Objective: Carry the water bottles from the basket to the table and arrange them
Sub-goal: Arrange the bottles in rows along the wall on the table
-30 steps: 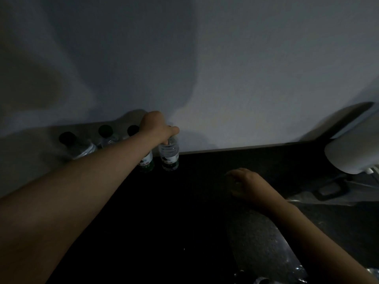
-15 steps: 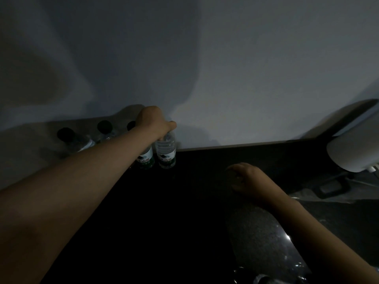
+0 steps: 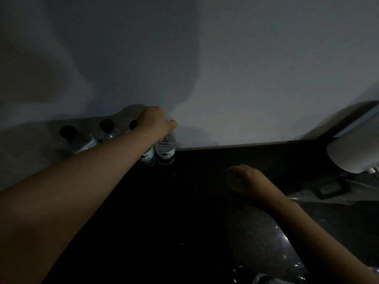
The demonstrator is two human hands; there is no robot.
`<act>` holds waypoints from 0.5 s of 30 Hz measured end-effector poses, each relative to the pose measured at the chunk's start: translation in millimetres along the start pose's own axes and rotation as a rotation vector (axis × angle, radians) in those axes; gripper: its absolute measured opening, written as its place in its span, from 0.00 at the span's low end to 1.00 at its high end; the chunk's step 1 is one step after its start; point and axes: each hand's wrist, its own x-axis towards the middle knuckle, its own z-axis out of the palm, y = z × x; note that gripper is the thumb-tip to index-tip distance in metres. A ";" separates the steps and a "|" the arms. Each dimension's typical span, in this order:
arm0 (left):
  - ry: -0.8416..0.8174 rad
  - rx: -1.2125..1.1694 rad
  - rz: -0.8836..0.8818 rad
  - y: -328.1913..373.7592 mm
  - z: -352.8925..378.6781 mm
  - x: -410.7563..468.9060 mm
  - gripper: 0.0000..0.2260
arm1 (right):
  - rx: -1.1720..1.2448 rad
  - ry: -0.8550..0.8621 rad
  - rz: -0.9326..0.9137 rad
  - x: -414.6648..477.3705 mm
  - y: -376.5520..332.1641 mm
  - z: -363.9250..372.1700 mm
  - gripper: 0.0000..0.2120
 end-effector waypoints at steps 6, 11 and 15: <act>-0.008 0.026 0.009 4.7 -0.6 -0.1 0.22 | 0.006 -0.004 0.020 -5.3 0.6 -1.8 0.25; -0.045 -0.037 -0.023 7.8 -7.1 -5.7 0.24 | 0.001 0.014 0.023 -13.4 -1.4 -6.0 0.25; -0.072 -0.028 -0.004 14.9 -14.3 -14.5 0.23 | -0.011 0.018 0.021 -18.1 -5.3 -8.3 0.25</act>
